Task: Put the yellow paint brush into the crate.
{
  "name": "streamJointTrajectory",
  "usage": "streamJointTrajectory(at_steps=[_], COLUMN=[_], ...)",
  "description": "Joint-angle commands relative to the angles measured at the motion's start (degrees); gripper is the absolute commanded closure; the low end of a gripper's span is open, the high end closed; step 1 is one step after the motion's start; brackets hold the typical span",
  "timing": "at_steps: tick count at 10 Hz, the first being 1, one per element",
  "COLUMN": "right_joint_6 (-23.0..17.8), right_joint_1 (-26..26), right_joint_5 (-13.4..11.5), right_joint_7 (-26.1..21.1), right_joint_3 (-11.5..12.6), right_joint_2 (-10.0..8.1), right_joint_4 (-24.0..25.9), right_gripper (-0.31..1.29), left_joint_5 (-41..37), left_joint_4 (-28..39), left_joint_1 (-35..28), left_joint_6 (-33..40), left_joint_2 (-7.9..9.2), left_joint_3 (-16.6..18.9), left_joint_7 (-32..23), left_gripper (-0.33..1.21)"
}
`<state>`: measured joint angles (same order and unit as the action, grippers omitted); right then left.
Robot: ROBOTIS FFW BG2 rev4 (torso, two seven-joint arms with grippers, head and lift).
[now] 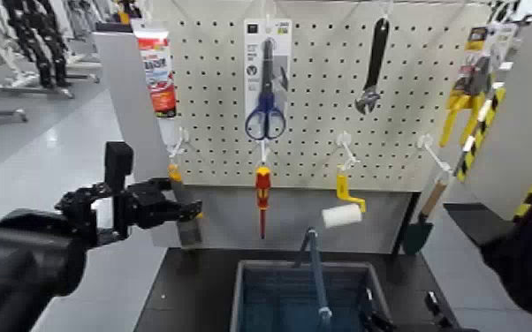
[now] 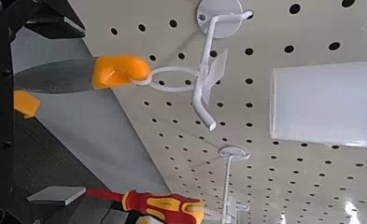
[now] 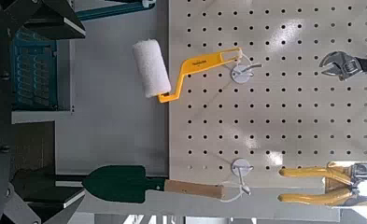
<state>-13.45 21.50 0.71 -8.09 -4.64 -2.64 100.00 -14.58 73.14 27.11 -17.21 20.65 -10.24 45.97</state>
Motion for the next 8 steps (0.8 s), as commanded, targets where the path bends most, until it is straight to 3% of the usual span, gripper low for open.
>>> streamJointTrajectory(at_steps=[1,2,4,6,8], right_joint_6=[-0.17,-0.35,-0.44,-0.44,-0.44], right_joint_1=[-0.14,-0.14,-0.14,-0.05,0.03], right_joint_5=[0.17,0.17,0.35,0.35,0.35], right_joint_7=[0.0,0.0,0.0,0.0,0.0], right_joint_3=[0.07,0.16,0.16,0.25,0.25], right_joint_2=[-0.17,-0.17,-0.17,-0.17,-0.17], right_joint_4=[-0.16,-0.25,-0.33,-0.33,-0.33], right_gripper=[0.12,0.12,0.12,0.12,0.12], left_joint_5=[0.52,1.31,2.71,3.15,3.77], left_joint_4=[-0.02,0.24,1.39,3.85,7.1], left_joint_1=[0.05,-0.04,-0.65,-2.67,-4.61], left_joint_6=[-0.2,-0.55,-1.16,-1.16,-2.3], left_joint_2=[0.01,0.01,-0.08,-0.61,-0.69], left_joint_3=[0.22,0.57,1.18,2.85,3.56], left_joint_7=[-0.18,-0.53,-2.02,-5.36,-9.41], left_gripper=[0.31,0.56,0.88,1.04,1.1])
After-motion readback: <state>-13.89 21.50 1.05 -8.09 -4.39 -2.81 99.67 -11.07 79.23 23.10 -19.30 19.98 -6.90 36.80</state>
